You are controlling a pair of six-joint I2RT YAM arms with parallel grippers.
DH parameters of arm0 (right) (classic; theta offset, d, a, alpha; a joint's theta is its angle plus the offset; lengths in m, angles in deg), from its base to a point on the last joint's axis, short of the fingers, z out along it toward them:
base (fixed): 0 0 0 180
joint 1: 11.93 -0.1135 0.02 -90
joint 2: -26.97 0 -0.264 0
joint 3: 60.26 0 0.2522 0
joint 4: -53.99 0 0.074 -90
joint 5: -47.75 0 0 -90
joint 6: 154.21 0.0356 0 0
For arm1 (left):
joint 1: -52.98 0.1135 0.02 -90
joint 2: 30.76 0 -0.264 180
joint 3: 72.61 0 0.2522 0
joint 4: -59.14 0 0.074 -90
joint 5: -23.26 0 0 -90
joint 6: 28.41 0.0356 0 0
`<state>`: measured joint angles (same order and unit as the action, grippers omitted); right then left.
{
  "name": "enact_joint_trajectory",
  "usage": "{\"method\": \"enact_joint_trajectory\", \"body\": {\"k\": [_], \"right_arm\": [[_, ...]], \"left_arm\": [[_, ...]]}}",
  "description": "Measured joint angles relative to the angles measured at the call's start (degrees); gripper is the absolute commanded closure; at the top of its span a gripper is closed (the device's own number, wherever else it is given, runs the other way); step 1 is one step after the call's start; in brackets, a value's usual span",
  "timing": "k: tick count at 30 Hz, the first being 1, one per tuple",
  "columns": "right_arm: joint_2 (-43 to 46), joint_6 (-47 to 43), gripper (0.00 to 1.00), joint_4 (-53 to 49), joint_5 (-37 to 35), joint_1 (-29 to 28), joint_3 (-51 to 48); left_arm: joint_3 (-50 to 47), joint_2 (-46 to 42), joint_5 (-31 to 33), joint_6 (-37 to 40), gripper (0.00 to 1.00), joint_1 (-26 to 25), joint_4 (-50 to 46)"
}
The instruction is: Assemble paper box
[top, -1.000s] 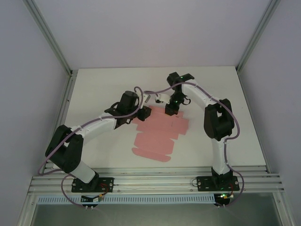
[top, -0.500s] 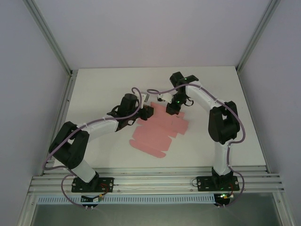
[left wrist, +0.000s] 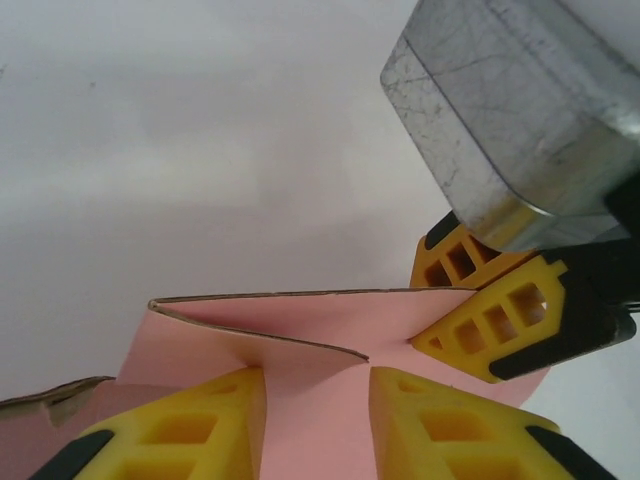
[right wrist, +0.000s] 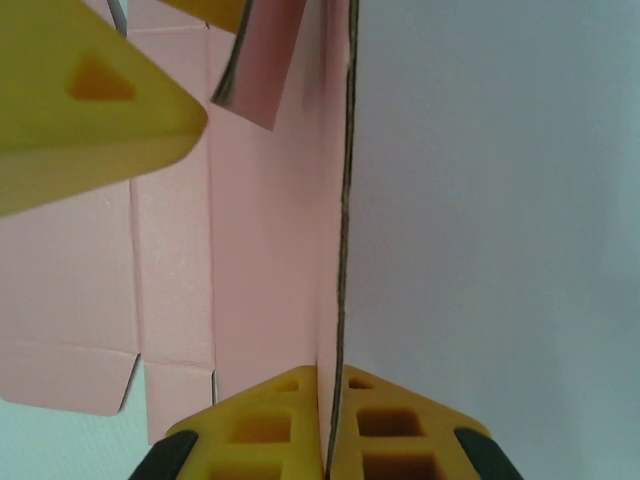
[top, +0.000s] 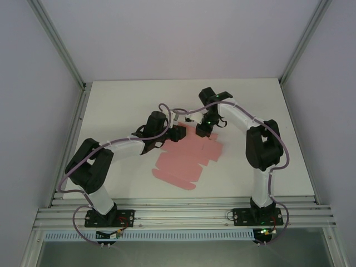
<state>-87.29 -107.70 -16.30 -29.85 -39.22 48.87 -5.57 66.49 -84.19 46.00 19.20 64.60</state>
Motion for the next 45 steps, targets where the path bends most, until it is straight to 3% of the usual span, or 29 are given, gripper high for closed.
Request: {"method": "enact_joint_trajectory", "body": {"k": [5, 10, 17, 21, 23, 31, 37, 41, 45], "right_arm": [[1.18, -0.04, 1.0, 1.27, 0.35, -0.11, -0.94], [3.23, -0.37, 1.0, 2.12, 0.44, 0.66, -1.09], [6.29, -1.4, 1.0, 3.19, 0.46, 2.67, -1.97], [10.34, -2.89, 1.0, 4.33, 3.17, 4.11, -6.08], [11.96, -3.65, 1.0, 4.37, 4.81, 4.83, -7.13], [13.62, -5.07, 1.0, 4.42, 10.29, 5.51, -8.48], [13.62, -5.2, 1.0, 4.46, 12.68, 5.88, -8.57], [13.62, -5.18, 1.0, 4.44, 13.33, 5.95, -8.57], [13.62, -4.9, 1.0, 4.44, 13.75, 6.25, -8.57]], "left_arm": [[-3.98, -7.04, 1.79, 1.4, 0.43, -0.7, -2.51], [-9.57, -19.54, 7.82, 2.69, 0.03, -0.7, -6.88], [-16.26, -33.16, 16.98, -1.25, 0.0, 4.42, -14.51], [-24.28, -35.43, 7.02, -8.85, 0.09, 18.56, -10.12], [-26.77, -32.48, 1.6, -11.45, 0.2, 21.92, -6.97], [-26.91, -16.74, -17.73, -18.1, 0.39, 22.32, 12.9], [-23.02, -7.23, -24.52, -22.45, 0.47, 22.29, 24.09], [-22.67, -3.23, -27.91, -25.22, 0.67, 22.29, 30.03], [-22.62, -1.49, -29.64, -26.18, 0.68, 22.29, 33.09]]}}
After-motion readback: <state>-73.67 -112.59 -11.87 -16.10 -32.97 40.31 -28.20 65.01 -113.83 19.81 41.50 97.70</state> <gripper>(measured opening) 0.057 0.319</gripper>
